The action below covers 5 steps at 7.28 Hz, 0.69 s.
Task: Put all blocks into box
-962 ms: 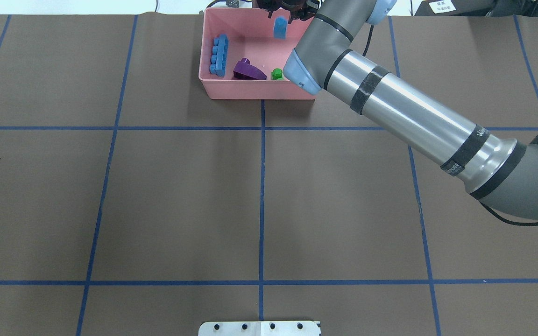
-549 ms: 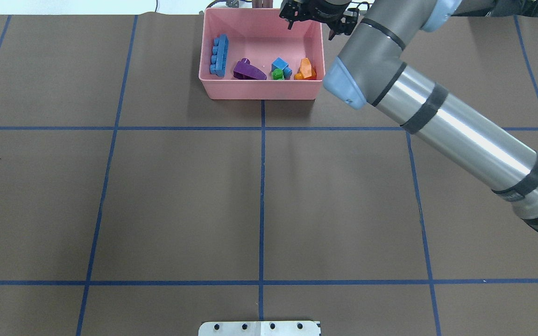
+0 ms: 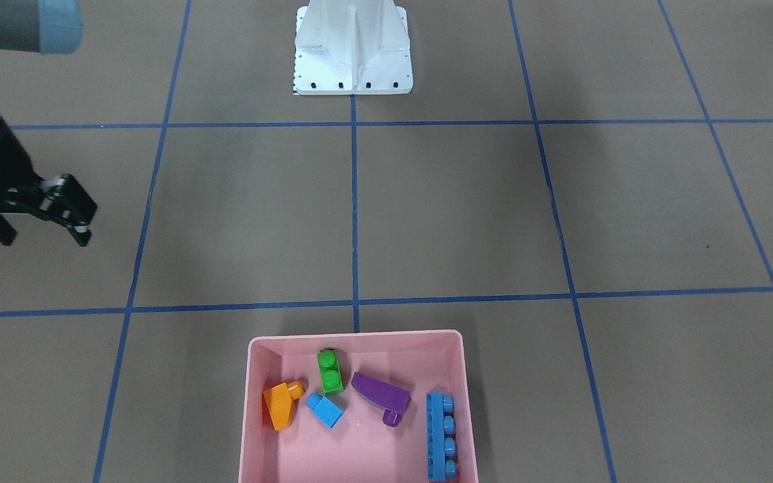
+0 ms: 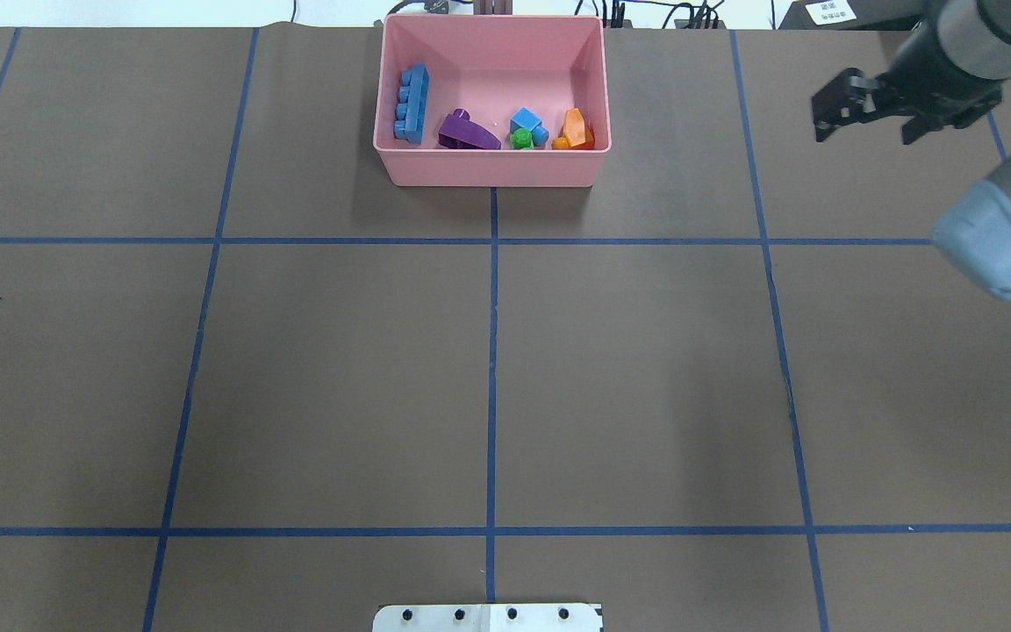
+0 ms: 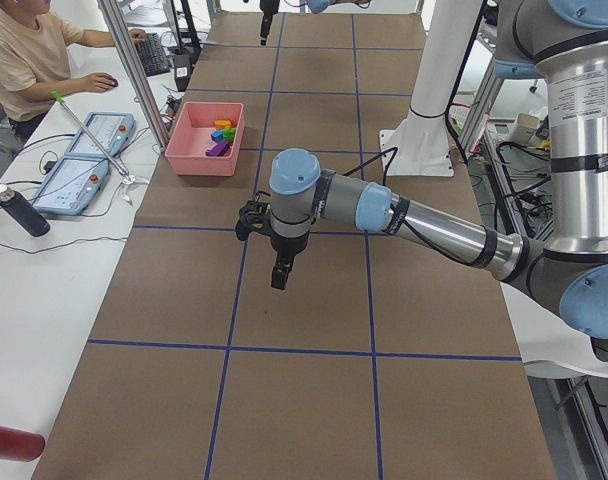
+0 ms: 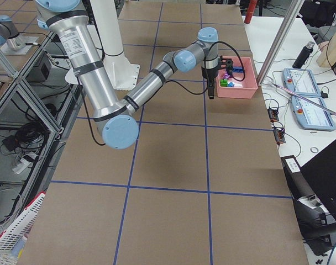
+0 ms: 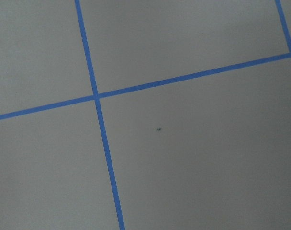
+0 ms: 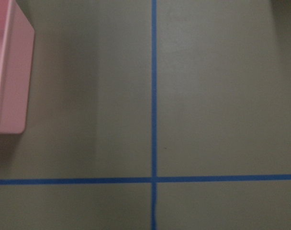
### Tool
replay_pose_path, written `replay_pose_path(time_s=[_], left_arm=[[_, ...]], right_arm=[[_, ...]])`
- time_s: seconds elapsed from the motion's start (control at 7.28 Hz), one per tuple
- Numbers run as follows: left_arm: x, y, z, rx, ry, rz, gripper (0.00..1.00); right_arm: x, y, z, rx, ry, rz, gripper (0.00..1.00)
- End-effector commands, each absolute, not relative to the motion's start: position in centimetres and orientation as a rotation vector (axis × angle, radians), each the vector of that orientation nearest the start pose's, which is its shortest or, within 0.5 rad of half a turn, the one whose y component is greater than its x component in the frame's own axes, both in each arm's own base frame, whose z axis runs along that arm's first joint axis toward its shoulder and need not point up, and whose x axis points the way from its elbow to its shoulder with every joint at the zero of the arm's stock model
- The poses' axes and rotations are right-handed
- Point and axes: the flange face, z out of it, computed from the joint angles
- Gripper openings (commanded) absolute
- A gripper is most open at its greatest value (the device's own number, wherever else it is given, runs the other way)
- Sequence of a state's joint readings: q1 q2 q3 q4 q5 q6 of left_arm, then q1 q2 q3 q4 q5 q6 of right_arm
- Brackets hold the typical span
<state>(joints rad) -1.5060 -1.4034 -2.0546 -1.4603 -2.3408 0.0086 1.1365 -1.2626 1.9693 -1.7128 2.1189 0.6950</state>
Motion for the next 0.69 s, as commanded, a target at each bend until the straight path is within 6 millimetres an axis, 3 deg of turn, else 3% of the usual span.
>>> replay_pose_path(time_s=[0.0,0.14,0.27,0.41,0.55], left_arm=[[-4.1,-40.9,52.3,0.145,0.767,0.122,1.00],[-4.5,-40.7,52.2,0.150,0.769,0.114,1.00],[-4.9,-40.7,53.1,0.139,0.768,0.105,1.00],[-5.0,-40.7,54.3,0.114,0.763,0.095,1.00],[-5.6,-40.8,56.1,0.087,0.762,0.064,1.00]], right_arm=[[0.2,-45.5,46.9,0.148,-0.726,-0.039,1.00],[4.8,-44.5,51.5,0.129,-0.747,-0.048,1.00],[7.0,-42.6,55.9,0.066,-0.766,0.017,1.00],[8.8,-40.9,57.1,0.055,-0.766,0.069,1.00],[9.3,-39.9,57.6,0.046,-0.765,0.086,1.00]])
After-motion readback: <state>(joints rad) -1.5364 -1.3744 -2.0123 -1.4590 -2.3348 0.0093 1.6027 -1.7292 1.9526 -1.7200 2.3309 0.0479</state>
